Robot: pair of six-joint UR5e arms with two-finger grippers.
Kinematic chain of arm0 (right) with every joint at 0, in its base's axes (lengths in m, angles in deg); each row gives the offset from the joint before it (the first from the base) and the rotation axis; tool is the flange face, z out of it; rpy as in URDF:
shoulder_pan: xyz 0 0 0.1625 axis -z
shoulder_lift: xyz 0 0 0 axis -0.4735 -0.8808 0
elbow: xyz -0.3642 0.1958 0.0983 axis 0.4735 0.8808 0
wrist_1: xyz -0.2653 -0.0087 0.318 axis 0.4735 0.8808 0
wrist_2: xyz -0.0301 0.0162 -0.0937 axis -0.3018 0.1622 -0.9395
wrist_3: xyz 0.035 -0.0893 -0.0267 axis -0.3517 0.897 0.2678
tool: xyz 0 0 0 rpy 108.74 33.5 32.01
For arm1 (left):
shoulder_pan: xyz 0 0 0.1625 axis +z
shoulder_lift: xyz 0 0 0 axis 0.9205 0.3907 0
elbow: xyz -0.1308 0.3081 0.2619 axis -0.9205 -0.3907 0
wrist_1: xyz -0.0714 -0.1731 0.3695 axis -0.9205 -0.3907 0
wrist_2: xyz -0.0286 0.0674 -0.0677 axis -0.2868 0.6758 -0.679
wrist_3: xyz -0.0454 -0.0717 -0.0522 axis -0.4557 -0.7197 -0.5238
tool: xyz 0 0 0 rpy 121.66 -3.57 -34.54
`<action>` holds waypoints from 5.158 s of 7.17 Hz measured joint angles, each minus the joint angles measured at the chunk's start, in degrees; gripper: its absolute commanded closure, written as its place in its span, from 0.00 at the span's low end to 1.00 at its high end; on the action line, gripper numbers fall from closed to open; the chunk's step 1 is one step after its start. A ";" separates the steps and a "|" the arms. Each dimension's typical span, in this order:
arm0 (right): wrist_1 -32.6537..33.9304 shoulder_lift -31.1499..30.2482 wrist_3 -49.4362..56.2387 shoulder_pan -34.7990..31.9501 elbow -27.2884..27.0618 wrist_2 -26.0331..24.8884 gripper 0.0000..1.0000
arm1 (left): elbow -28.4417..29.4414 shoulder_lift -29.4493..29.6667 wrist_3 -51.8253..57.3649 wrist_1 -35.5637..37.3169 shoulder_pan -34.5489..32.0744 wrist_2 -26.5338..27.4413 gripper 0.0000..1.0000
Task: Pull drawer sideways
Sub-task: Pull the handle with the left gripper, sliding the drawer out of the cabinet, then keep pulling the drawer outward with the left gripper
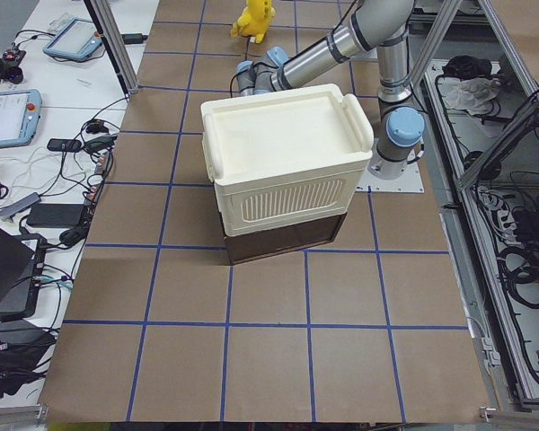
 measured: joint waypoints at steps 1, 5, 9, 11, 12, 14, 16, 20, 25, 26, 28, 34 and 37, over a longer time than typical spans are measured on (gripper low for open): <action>0.01 0.00 0.00 0.00 0.00 0.00 0.00 | 0.03 0.03 0.00 0.00 -0.37 0.00 0.68; 0.01 0.00 0.00 0.01 0.00 0.00 0.00 | 0.15 0.09 0.00 -0.01 -1.27 0.00 0.68; -0.04 0.00 0.00 0.01 0.00 0.00 0.00 | 0.17 0.11 0.00 0.00 -2.28 -0.08 0.68; -0.06 0.00 0.00 0.03 0.00 0.00 0.00 | 0.18 0.12 0.00 0.00 -2.86 -0.04 0.68; -0.06 0.00 0.00 0.01 0.00 0.00 0.00 | 0.17 0.11 0.00 0.00 -3.19 -0.06 0.68; -0.05 0.00 0.00 -0.02 0.00 0.00 0.00 | 0.16 0.07 0.00 0.00 -3.73 -0.07 0.68; 0.00 0.00 0.00 0.00 0.00 0.00 0.00 | 0.17 0.14 0.00 0.03 -4.11 -0.01 0.68; -0.04 0.00 0.00 -0.02 0.00 0.00 0.00 | 0.24 0.20 0.02 0.02 -4.70 -0.08 0.68; 0.01 0.00 0.00 0.00 0.00 0.00 0.00 | 0.60 0.37 0.08 -0.03 -6.43 -0.09 0.68; -0.02 0.00 0.00 -0.01 0.00 0.00 0.00 | 0.57 0.34 0.09 -0.06 -6.61 -0.08 0.68; -0.03 0.00 0.00 0.00 0.00 0.00 0.00 | 0.54 0.35 0.09 -0.09 -7.10 -0.08 0.68; -0.05 0.00 0.00 -0.03 0.00 0.00 0.00 | 0.53 0.47 0.08 -0.04 -7.91 -0.09 0.69; 0.02 0.00 0.00 -0.03 0.00 0.00 0.00 | 0.53 0.47 0.11 -0.04 -8.02 -0.09 0.69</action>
